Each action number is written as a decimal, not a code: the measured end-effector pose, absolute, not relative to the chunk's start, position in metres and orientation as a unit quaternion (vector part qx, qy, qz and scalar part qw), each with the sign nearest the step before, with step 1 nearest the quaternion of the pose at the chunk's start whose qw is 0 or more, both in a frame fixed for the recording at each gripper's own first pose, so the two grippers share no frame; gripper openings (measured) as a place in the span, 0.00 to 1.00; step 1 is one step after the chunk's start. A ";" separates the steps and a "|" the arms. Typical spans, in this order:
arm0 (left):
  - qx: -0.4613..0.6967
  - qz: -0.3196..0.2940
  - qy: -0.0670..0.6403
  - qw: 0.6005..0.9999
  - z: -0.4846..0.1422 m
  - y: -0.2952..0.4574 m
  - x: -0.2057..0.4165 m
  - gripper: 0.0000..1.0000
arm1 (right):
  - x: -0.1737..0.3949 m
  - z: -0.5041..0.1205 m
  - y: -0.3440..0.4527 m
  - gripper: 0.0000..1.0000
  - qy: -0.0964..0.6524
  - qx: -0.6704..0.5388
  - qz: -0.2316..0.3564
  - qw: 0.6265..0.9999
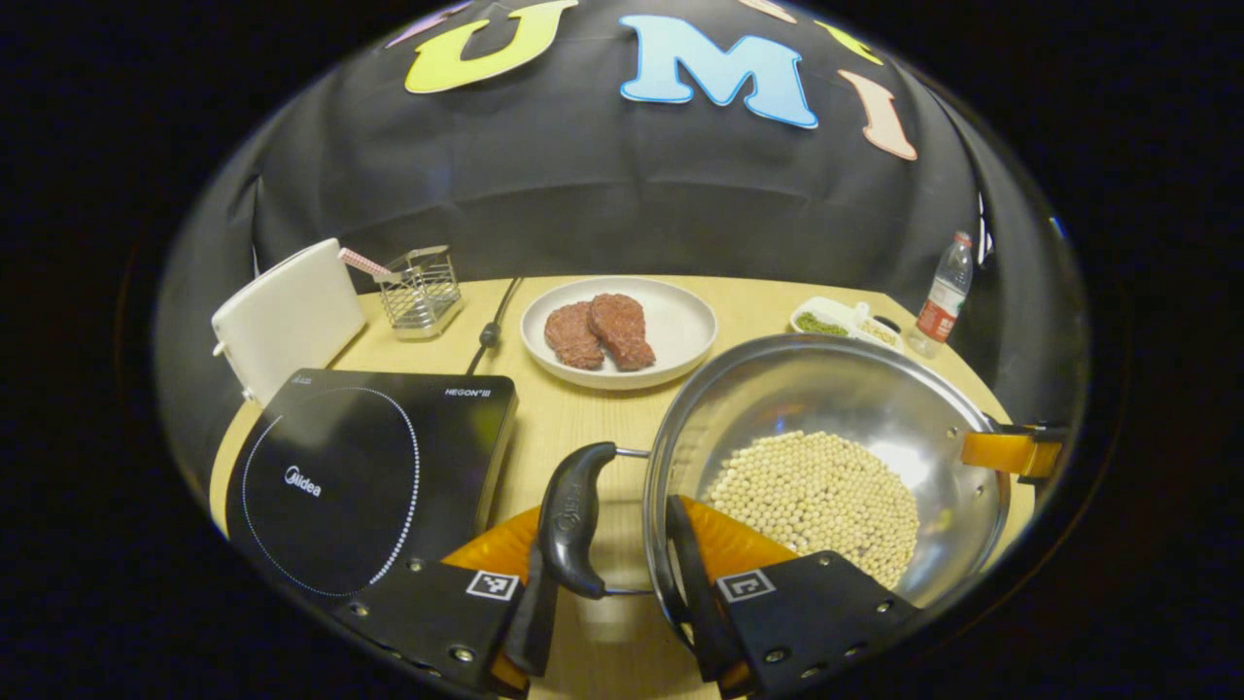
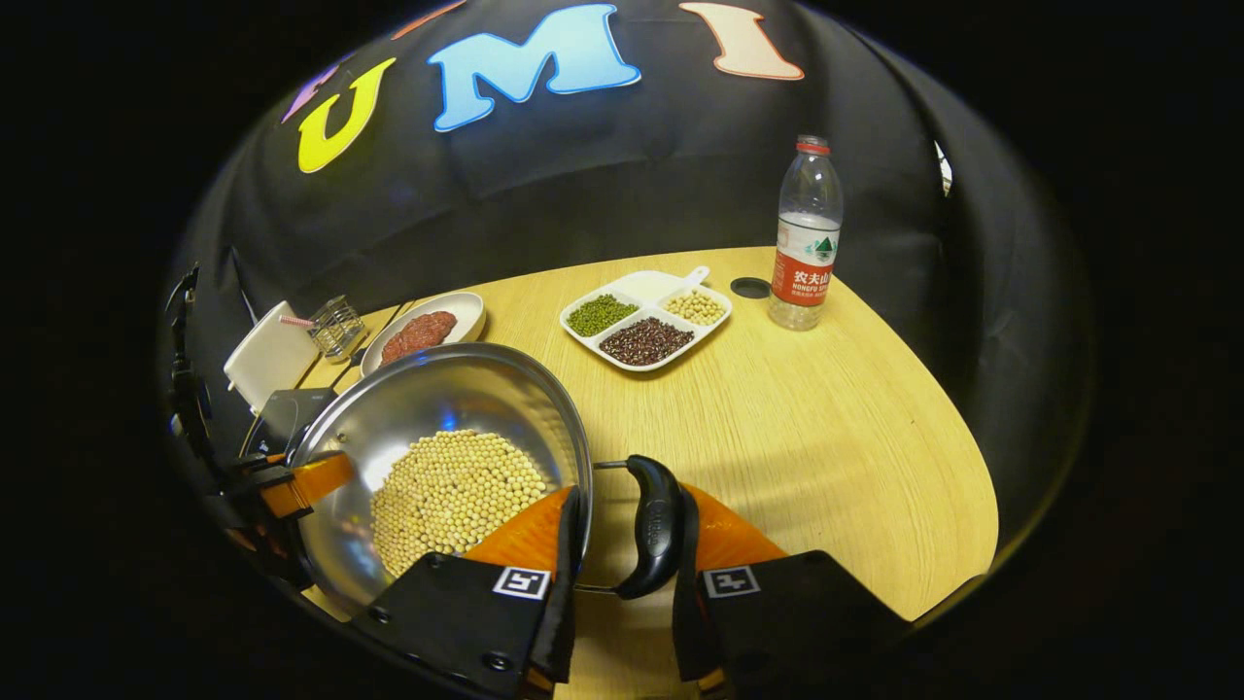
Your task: First push the handle of the pot to place it horizontally, then grasp the pot with both hands and set it on the induction cooktop.
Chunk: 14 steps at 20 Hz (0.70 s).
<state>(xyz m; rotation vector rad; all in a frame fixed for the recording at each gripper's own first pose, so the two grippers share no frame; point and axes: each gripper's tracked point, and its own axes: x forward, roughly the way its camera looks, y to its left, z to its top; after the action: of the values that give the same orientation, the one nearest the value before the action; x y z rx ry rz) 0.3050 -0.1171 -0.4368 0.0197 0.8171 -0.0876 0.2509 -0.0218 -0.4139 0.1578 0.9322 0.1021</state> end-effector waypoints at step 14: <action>0.009 -0.042 0.387 0.921 -0.383 -0.104 0.293 0.56 | 0.234 -0.366 -0.012 0.39 0.436 0.086 0.049 0.895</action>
<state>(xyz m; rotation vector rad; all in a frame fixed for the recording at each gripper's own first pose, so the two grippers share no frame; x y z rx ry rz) 0.2932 -0.1037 -0.3832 0.0186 0.7940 -0.0869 0.2341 -0.0119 -0.3665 0.1773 0.9036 0.1014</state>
